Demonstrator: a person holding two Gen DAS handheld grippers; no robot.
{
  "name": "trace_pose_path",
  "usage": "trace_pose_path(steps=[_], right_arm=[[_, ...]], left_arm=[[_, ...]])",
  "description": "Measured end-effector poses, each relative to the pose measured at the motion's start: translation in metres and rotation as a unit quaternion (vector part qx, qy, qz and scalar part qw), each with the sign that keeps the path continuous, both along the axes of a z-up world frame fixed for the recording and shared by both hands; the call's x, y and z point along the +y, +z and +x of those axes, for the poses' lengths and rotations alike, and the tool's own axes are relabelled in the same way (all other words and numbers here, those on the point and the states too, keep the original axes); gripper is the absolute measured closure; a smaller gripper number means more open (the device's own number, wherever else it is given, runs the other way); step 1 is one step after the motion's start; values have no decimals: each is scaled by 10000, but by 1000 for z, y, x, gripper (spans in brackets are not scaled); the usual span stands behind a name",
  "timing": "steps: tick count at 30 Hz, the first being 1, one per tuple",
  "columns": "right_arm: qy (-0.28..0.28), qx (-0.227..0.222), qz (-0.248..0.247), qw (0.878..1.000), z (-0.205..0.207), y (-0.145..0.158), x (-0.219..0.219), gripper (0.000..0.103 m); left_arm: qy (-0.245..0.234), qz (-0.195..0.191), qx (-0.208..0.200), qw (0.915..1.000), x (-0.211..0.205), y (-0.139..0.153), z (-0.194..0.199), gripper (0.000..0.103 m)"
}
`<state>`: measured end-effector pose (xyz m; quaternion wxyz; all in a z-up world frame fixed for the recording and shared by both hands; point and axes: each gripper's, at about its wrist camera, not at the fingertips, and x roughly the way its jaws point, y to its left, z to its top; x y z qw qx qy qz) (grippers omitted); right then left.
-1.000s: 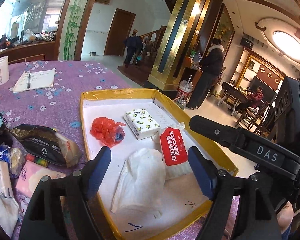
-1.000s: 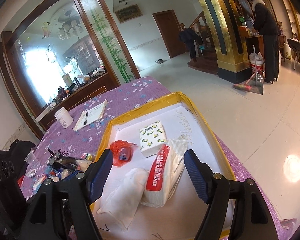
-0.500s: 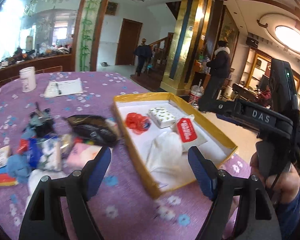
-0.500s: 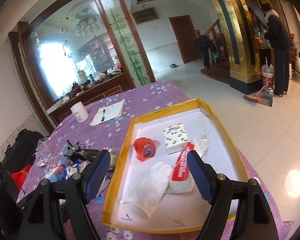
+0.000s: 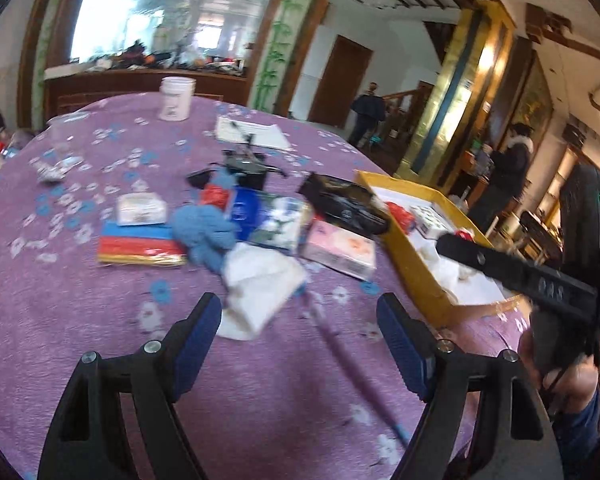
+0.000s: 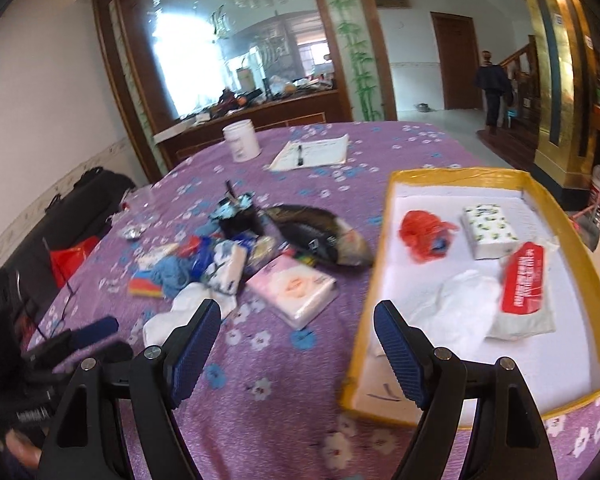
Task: Organize soft objects
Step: 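Withdraw both open tools from the box back over the table items, then grasp the white towel with the left tool while the right tool approaches the pink rose tissue pack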
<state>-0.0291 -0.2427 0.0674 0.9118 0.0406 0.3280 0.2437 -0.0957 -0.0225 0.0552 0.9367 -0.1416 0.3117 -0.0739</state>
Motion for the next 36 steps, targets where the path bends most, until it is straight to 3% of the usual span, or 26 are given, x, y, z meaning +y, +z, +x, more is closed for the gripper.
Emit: trace_pose_path(steps=[6,10,15,17,24,26,27,28,30,36], right_arm=[[76,31,-3,10000,-1,-5,3,19],[-72,103,80,9999,3,-8,-9,18],[-166,232,199,9994,8,-12,-17,18],[-179,226,204,9994,8,-12,-19,18],[-66,266,149,9995,16,-10,-20,18],[47,356,115,9993,23,-10,-16,18],[159,451,141,9988,28,-9,-13,18],[249,526,179,9981,32,-9,-11,18],[455,641,178,9967,43,-7,-2,17],[914,1039,-161,9903,79,-15,35,16]], left_arm=[[424,-508,469,9967,42,-10,10,24],[312,-645,768,9945,41,-20,24,24],[-33,-93,920,9957,8,-19,46,24],[-50,189,988,9949,-3,-18,59,29],[-41,428,1579,9865,-17,-42,102,37],[38,592,1532,9864,-19,-41,104,50],[66,663,1515,9862,-20,-41,104,65],[62,654,1513,9863,-20,-40,103,73],[79,608,1452,9875,-15,-38,96,83],[-70,397,1206,9919,-3,-32,60,84]])
